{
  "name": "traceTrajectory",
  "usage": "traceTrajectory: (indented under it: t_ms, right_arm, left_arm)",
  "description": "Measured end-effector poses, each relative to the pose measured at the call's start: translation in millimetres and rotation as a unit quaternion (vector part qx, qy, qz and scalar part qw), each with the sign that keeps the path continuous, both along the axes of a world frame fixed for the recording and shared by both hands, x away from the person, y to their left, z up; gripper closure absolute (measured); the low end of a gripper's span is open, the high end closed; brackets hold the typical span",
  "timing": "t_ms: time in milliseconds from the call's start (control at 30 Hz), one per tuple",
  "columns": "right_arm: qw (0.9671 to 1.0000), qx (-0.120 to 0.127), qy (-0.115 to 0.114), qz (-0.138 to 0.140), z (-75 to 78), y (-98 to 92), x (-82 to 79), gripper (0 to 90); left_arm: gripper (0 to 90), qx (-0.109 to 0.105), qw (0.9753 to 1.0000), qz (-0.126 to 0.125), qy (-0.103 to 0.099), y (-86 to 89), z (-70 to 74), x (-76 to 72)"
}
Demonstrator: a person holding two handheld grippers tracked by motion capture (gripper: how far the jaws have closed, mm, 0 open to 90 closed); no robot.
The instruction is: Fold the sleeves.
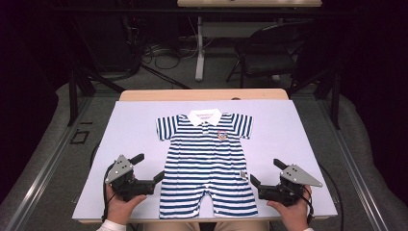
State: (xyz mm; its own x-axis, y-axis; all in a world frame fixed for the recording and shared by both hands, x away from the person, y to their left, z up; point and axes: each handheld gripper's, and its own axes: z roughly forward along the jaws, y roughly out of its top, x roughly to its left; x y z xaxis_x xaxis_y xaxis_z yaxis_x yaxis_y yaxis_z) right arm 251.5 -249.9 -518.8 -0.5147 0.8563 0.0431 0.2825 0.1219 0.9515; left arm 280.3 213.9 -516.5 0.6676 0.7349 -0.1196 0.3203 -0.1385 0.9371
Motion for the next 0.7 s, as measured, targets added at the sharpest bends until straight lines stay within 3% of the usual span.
traceTrajectory:
  t_ms: [267, 700]
  right_arm:
    - [0.9999, 0.007, 0.010, -0.001, -2.9, -3.3, 2.4, 0.0]
    - [0.9998, 0.003, 0.013, -0.011, -3.2, -1.8, 4.7, 0.4]
  left_arm:
    - [0.3, -0.013, 0.9998, -0.006, 0.014, -3.4, -2.2, 4.7]
    - [0.3, -0.010, 0.9996, -0.012, 0.023, -9.1, -0.1, 8.4]
